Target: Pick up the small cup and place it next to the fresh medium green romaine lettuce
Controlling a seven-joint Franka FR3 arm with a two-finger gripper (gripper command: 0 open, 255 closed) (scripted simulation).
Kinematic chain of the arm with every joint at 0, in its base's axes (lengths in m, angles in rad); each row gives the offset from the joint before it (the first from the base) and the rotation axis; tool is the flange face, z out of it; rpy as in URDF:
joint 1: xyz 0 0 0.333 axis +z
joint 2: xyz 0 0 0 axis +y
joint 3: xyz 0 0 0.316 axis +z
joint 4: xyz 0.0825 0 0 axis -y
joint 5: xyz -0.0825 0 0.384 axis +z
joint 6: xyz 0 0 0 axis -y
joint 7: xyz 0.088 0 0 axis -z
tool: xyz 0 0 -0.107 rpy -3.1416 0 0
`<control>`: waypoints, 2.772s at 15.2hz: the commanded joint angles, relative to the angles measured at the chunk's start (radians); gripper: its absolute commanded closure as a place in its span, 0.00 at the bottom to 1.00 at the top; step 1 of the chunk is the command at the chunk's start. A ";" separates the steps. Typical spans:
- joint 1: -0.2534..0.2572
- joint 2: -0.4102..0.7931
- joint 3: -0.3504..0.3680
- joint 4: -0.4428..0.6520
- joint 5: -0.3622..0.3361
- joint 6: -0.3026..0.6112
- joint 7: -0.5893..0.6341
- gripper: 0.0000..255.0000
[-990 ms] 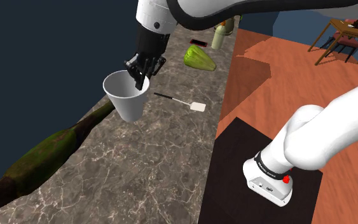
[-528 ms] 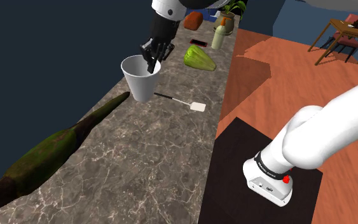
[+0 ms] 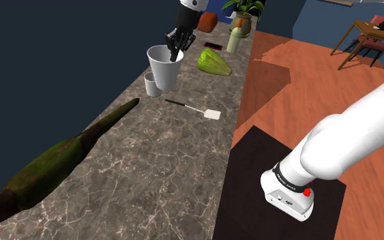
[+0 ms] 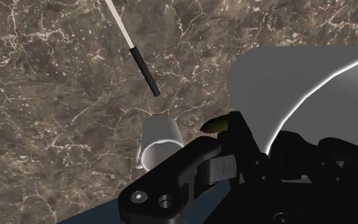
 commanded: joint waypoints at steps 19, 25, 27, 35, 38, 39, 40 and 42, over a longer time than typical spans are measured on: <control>-0.205 0.470 -0.180 0.622 0.006 -0.237 -0.340 1.00; -0.216 0.497 -0.185 0.597 0.010 -0.190 -0.368 1.00; -0.215 0.494 -0.185 0.565 0.011 -0.162 -0.374 1.00; -0.212 0.493 -0.184 0.457 0.018 -0.058 -0.399 1.00; -0.211 0.497 -0.183 0.423 0.021 -0.021 -0.408 1.00; -0.211 0.498 -0.183 0.412 0.022 -0.008 -0.411 1.00; -0.211 0.500 -0.182 0.401 0.023 0.004 -0.414 1.00; -0.210 0.505 -0.182 0.381 0.025 0.028 -0.420 1.00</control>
